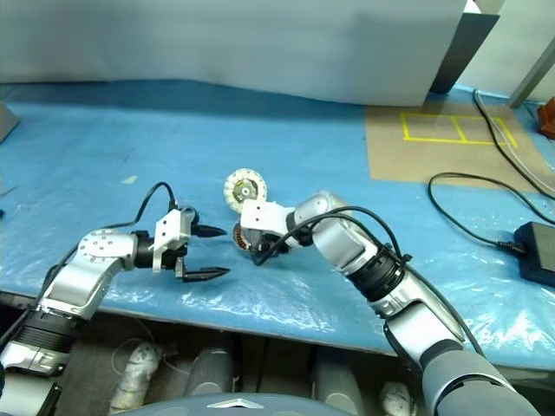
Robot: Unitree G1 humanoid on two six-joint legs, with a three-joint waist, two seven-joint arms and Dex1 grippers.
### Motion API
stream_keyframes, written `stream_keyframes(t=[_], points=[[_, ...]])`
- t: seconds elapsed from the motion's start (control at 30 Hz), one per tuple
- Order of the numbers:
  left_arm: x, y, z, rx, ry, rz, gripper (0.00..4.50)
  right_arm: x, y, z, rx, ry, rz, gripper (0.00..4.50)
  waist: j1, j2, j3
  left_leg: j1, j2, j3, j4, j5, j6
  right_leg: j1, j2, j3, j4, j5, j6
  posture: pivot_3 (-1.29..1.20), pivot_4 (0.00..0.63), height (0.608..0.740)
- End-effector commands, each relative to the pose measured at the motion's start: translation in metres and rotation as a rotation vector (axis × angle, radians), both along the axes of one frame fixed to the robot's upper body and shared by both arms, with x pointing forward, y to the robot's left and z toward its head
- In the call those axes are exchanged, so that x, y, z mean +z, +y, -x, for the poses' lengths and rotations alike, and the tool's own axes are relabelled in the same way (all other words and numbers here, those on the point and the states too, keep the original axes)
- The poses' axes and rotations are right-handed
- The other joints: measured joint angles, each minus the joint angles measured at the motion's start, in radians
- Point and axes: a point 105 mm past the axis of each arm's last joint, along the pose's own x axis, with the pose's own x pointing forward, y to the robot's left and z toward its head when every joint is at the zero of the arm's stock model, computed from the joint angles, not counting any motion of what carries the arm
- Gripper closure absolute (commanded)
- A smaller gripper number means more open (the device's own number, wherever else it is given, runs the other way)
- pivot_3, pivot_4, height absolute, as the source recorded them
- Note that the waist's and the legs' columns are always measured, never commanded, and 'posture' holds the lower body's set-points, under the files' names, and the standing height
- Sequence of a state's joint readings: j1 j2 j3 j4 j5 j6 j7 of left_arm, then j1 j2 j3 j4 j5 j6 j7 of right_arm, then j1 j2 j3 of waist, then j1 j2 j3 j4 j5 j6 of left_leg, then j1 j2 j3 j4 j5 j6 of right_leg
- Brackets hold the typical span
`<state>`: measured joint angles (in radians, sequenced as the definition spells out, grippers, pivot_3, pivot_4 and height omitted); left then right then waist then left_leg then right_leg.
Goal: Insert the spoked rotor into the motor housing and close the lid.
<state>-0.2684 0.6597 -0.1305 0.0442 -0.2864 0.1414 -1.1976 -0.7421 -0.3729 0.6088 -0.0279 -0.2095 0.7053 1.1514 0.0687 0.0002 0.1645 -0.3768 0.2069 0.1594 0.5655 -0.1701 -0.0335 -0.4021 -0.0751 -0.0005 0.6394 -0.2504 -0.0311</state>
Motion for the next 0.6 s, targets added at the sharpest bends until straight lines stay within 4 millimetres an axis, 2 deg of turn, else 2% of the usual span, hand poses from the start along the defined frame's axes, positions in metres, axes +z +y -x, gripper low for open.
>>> stream_keyframes(t=[0.03,0.1,0.13,0.23,0.33,0.47,0.6], points=[[0.003,-0.001,0.001,-0.014,-0.014,-0.001,0.0,-0.012,-0.006,0.001,-0.024,0.053,0.026,1.75,0.003,0.0,0.0,0.001,0.0,0.001,-0.001,0.0,0.0,0.0,0.0,0.001,0.0,-0.002,0.004,0.0,0.15,0.74],[0.003,-0.001,0.001,-0.013,-0.013,-0.002,0.0,-0.002,-0.001,0.004,0.002,0.059,-0.01,1.08,0.002,0.0,0.0,0.001,0.0,0.002,-0.002,0.0,0.0,0.0,0.0,0.001,0.0,-0.001,0.002,0.0,0.15,0.74],[0.003,-0.001,0.001,-0.01,-0.013,-0.001,0.0,0.01,0.004,0.007,0.029,0.058,-0.049,0.78,0.002,0.0,0.0,0.001,0.0,0.003,-0.002,0.001,-0.001,-0.001,0.0,0.002,0.0,0.0,0.0,0.0,0.15,0.74],[0.0,0.001,0.001,-0.006,-0.009,-0.006,0.0,0.032,0.004,0.008,0.103,-0.014,-0.044,0.78,0.001,0.0,0.0,-0.003,0.0,0.005,-0.001,0.001,-0.002,-0.004,0.0,0.002,-0.002,0.0,0.0,0.0,0.15,0.74],[-0.002,-0.001,0.003,-0.013,-0.003,-0.007,0.0,0.045,0.002,0.01,0.125,0.002,-0.065,0.78,0.0,0.0,0.0,-0.008,-0.001,0.006,-0.001,0.001,-0.002,-0.009,0.001,0.002,-0.003,0.0,0.0,0.0,0.15,0.74],[-0.001,-0.005,0.002,-0.018,-0.008,0.001,0.0,0.055,-0.005,0.012,0.081,0.095,-0.157,0.78,0.0,0.0,0.0,-0.008,0.0,0.006,-0.003,0.001,-0.003,-0.009,0.002,0.0,-0.002,0.0,0.0,0.0,0.15,0.74],[0.002,-0.005,0.002,-0.017,-0.023,0.016,0.0,0.081,-0.022,-0.002,-0.059,0.015,-0.36,0.78,0.002,0.0,0.0,-0.01,0.0,0.006,-0.003,0.0,-0.004,-0.01,0.002,0.0,-0.003,-0.001,0.0,0.0,0.15,0.74]])
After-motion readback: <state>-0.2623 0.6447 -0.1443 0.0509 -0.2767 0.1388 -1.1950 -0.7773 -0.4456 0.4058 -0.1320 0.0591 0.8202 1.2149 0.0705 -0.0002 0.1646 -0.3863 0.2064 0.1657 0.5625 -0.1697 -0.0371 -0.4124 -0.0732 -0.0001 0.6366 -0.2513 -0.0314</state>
